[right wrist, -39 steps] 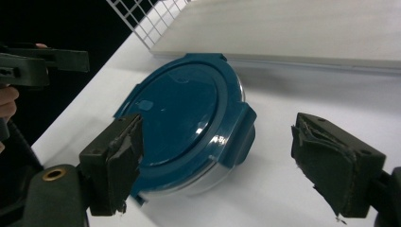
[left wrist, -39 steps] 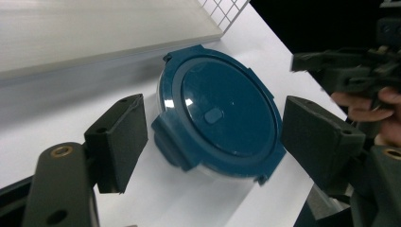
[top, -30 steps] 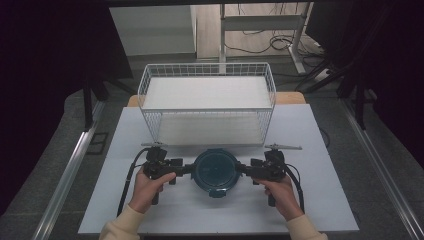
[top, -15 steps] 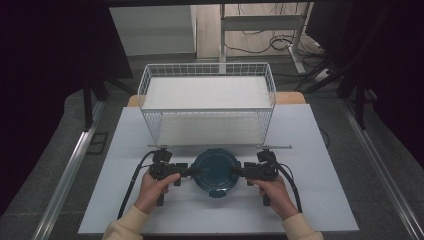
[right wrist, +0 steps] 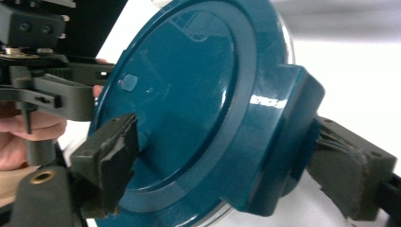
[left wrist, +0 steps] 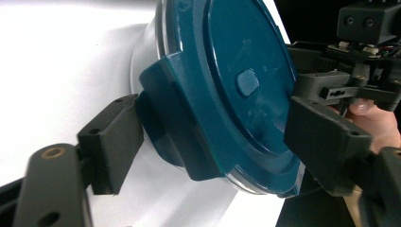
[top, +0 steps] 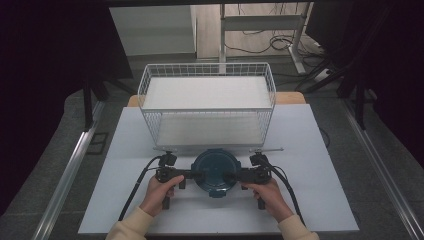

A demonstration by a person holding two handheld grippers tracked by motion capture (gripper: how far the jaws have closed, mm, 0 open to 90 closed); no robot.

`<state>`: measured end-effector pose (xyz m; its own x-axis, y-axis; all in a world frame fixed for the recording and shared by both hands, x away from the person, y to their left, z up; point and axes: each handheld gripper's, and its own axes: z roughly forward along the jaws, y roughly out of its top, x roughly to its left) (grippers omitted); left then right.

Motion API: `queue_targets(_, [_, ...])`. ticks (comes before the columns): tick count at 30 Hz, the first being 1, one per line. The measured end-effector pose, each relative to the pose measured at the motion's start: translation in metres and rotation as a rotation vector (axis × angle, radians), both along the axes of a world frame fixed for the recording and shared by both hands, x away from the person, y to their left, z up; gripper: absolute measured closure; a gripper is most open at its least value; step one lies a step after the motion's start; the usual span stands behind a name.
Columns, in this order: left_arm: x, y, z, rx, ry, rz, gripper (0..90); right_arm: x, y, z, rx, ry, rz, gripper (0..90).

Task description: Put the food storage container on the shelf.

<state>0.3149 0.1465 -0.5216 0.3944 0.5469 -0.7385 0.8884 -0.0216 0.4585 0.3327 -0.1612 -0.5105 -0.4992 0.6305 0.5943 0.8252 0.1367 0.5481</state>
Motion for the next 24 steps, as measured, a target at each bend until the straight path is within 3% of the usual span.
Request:
queue_targets(4, [0.0, -0.001, -0.001, 0.018, -0.001, 0.004, 26.7, 0.0, 0.0, 0.0, 0.001, 0.007, 0.001, 14.7])
queue_targets(9, [-0.001, -0.001, -0.001, 0.001, 0.026, 0.029, 29.4, 0.002, -0.002, -0.002, 0.032, 0.066, -0.012, 17.8])
queue_targets(13, [-0.002, 0.0, 0.0, 0.004, 0.022, 0.026, 31.3, 0.001, -0.005, -0.002, 0.049, 0.079, -0.027, 22.2])
queue_targets(24, [-0.016, 0.003, 0.01, -0.005, -0.022, 0.032, 41.4, -0.014, -0.012, 0.008, 0.067, 0.045, -0.064, 32.2])
